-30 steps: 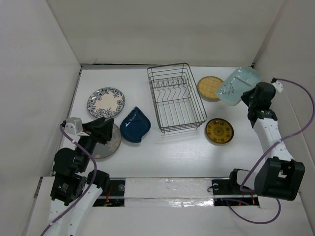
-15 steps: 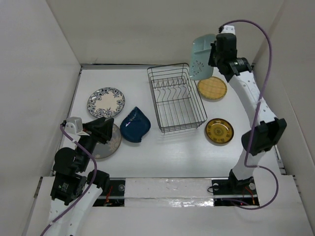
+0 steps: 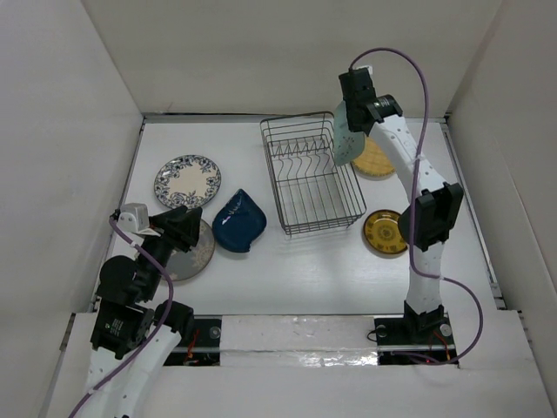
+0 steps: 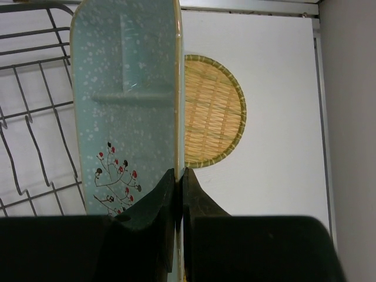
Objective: Load the plates into the dish rack
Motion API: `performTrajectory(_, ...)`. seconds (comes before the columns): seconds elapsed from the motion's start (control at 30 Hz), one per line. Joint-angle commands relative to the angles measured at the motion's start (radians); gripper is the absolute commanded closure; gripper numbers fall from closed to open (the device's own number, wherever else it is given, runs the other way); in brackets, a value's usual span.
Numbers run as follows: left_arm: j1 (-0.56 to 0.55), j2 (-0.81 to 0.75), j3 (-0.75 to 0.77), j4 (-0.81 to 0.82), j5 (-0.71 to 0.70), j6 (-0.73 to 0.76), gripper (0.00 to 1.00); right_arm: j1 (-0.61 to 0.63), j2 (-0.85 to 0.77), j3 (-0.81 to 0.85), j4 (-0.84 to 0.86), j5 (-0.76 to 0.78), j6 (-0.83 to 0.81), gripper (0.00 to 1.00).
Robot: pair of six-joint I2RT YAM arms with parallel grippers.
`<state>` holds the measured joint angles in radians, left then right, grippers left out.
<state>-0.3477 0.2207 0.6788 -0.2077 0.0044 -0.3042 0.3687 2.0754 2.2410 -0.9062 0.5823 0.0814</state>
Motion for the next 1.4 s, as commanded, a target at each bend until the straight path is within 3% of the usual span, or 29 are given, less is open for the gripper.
performTrajectory(0.0,-0.008,0.016,0.01,0.036,-0.029,0.002,0.6,0.019,-0.002,0.097,0.064,0.054,-0.014,1.0)
performTrajectory(0.6,-0.008,0.02,0.007,0.037,-0.03,0.0,0.6,0.117,0.17,0.18,0.006,0.205,-0.172,1.0)
performTrajectory(1.23,-0.008,0.02,0.005,0.036,-0.03,0.0,0.6,0.23,0.292,0.117,0.099,0.324,-0.212,1.0)
performTrajectory(1.3,-0.008,0.017,0.005,0.037,-0.029,0.0,0.6,0.23,0.281,0.108,0.112,0.321,-0.195,0.97)
performTrajectory(1.37,-0.008,0.016,0.005,0.037,-0.032,-0.001,0.6,0.23,0.247,0.068,0.154,0.317,-0.189,0.83)
